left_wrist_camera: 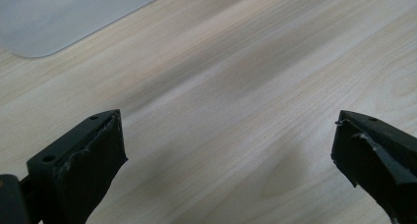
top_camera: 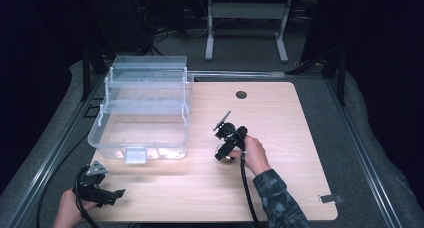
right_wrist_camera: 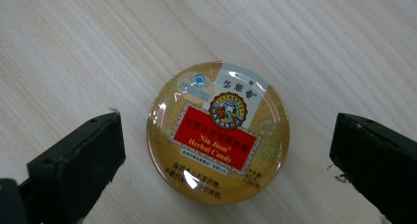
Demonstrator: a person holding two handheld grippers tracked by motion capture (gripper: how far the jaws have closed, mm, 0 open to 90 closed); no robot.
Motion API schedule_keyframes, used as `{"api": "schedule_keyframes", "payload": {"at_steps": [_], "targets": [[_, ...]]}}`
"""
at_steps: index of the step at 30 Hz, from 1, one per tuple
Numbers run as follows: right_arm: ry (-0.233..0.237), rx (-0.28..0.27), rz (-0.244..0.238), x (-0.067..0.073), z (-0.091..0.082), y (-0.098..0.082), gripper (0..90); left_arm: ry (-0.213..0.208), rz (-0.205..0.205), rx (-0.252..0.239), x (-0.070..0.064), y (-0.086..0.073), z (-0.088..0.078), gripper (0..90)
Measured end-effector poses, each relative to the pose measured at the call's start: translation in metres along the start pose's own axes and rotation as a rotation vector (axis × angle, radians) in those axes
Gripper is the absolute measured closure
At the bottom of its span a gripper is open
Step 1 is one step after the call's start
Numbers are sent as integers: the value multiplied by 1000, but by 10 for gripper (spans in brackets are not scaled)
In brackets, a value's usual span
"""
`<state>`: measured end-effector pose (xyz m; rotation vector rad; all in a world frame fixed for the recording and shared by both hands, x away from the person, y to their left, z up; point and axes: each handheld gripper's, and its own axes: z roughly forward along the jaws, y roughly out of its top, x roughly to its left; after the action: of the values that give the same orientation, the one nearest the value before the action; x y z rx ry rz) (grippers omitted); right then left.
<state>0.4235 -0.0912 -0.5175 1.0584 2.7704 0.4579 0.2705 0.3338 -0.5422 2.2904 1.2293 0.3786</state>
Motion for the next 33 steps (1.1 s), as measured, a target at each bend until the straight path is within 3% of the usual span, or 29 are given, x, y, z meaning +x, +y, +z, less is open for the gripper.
{"api": "schedule_keyframes", "payload": {"at_steps": [9, 15, 23, 33], "targets": [[-4, 34, 3, 1, 12, 4, 0, 3, -9, -12, 1, -2, 0, 0], [-4, 73, -4, 1, 16, 4, 115, 5, -4, -11, 0, -1, 0, 0], [23, 84, -6, 0, 19, 4, 191, 6, -5, -6, 1, -3, 0, 0], [21, 90, -20, 0, 16, 3, 199, 13, -2, -5, 0, -2, -2, 0]]}}
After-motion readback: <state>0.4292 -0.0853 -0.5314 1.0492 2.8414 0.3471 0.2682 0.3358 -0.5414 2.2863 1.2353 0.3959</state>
